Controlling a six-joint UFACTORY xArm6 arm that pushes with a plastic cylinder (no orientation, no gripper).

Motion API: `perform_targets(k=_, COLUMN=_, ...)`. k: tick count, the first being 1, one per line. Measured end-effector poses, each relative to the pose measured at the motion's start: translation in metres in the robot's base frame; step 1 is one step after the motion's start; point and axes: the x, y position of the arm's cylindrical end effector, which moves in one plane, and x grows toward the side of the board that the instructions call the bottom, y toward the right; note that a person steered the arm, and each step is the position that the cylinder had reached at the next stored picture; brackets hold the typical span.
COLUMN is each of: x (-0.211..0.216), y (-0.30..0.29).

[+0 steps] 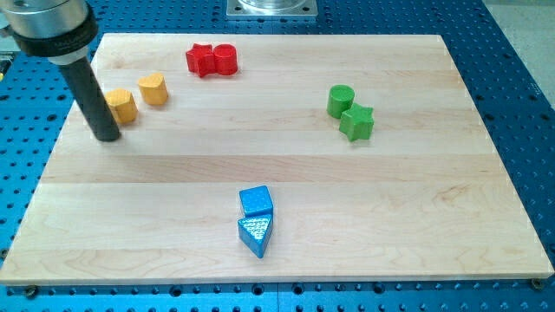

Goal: Move the yellow blocks towards the center of the board

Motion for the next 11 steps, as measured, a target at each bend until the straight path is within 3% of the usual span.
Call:
perform_targets(k=3, x=-0.056, y=-0.003)
perform_targets(k=4, x=-0.093, y=-0.045)
perform_targets(k=6, x=-0.094, y=0.017)
perform_targets(k=9, x=-0.089, y=0.017)
perform_targets(k=10, x=-0.106, y=0.017)
perform_targets(k=11, x=-0.068, y=0.036)
